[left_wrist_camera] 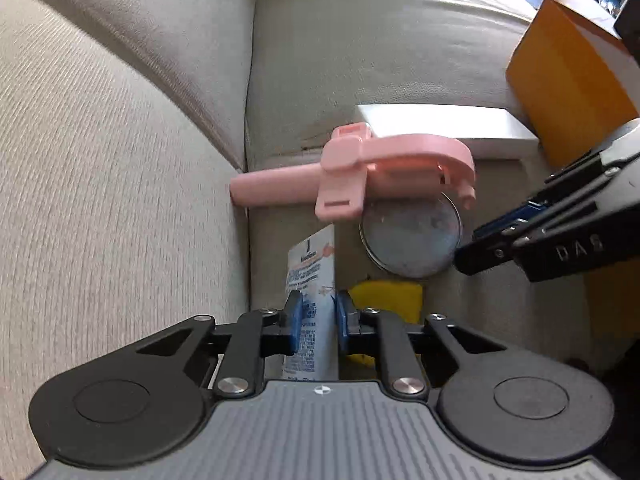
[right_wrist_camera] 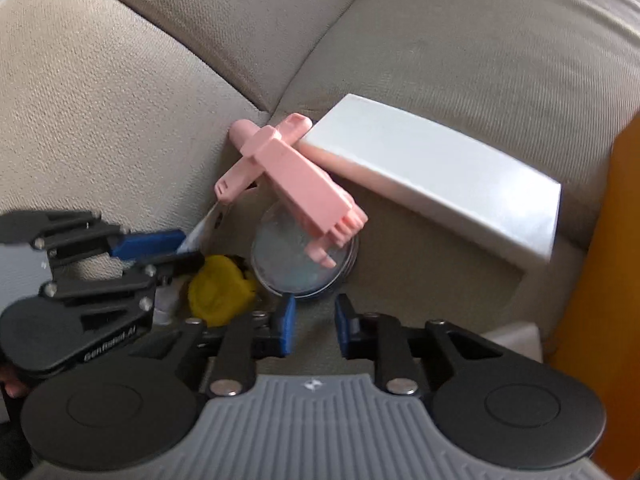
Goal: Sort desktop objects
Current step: 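Grasp the Vaseline tube with the left gripper while the right reaches the round mirror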
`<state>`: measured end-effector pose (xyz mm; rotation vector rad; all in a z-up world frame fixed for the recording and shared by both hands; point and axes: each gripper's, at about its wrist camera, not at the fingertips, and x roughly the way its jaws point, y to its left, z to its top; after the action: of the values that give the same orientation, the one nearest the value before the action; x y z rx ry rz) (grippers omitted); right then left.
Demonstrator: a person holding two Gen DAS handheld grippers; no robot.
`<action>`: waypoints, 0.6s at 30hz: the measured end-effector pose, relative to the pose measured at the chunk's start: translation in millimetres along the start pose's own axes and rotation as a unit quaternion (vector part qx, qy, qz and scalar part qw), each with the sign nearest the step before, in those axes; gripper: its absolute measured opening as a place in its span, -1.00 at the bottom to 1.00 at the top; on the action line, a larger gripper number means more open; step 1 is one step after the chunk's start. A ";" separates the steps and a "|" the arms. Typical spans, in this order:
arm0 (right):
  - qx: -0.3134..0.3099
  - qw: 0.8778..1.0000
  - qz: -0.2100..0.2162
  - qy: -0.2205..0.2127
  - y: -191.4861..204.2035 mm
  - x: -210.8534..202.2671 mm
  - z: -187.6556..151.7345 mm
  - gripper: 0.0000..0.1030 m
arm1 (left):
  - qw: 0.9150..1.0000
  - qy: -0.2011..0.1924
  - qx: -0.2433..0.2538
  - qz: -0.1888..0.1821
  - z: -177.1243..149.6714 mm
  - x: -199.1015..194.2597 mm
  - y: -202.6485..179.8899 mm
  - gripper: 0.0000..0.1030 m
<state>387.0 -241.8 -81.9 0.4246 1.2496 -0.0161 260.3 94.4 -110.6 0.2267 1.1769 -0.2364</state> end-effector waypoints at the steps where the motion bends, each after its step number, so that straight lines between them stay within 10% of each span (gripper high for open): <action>1: 0.008 1.000 -0.002 -0.005 -0.9 -1.4 -0.3 -0.17 | 1.000 -0.006 0.000 0.009 -2.2 -2.3 0.4 -0.61; 12: 0.063 0.998 -0.017 -0.013 -9.9 3.6 8.2 0.04 | 0.999 0.008 -0.033 0.042 8.5 12.7 7.0 -0.60; 18: 0.057 0.998 -0.015 -0.018 -5.8 3.9 8.7 0.18 | 0.999 0.015 -0.035 0.027 21.7 22.0 -0.2 -0.11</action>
<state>394.8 -249.1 -85.1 0.5024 1.2241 -0.1200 287.4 86.3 -123.1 0.1998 1.2052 -0.1450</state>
